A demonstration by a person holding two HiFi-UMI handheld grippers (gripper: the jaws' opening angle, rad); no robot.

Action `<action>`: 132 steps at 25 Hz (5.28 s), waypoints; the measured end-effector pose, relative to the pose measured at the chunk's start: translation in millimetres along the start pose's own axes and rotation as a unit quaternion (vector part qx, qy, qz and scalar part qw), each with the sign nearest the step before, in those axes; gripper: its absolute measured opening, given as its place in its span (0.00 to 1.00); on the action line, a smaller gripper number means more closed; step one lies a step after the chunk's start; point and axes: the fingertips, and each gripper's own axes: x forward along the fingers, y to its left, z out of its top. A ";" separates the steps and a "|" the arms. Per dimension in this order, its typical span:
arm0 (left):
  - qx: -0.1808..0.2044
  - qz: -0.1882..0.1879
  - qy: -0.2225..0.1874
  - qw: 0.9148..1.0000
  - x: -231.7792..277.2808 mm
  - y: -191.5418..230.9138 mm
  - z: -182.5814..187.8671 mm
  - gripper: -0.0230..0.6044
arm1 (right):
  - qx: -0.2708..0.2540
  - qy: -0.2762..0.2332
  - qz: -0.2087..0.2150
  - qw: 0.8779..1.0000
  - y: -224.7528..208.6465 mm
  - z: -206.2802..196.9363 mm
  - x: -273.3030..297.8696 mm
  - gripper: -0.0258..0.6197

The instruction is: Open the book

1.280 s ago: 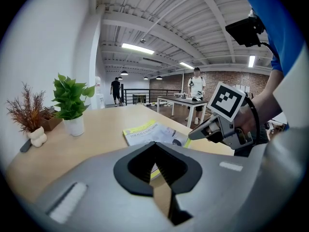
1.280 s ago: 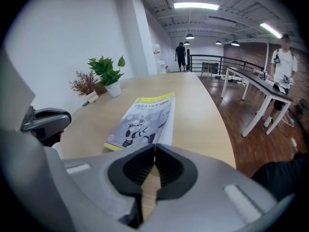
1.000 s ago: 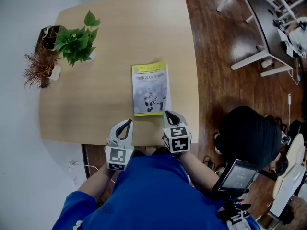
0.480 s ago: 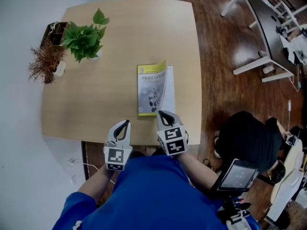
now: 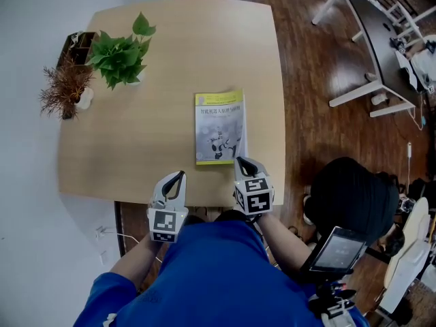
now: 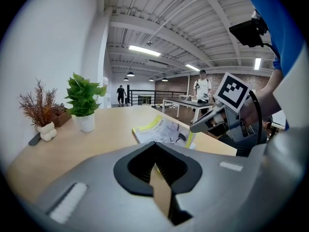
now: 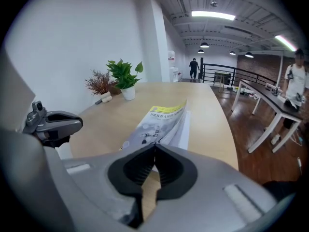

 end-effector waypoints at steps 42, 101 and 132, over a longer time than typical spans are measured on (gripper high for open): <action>-0.029 0.075 0.007 0.997 -49.6 57.0 -19.1 0.05 | -0.109 0.008 0.163 0.981 159.2 44.5 43.3 0.04; -0.031 0.092 0.007 0.995 -65.3 99.2 -30.6 0.05 | -0.007 -0.075 0.243 0.967 204.8 59.7 65.1 0.05; 0.038 -0.080 -0.059 0.994 -3.8 -31.1 40.3 0.05 | 0.016 -0.241 -0.013 0.970 27.8 30.3 -99.9 0.05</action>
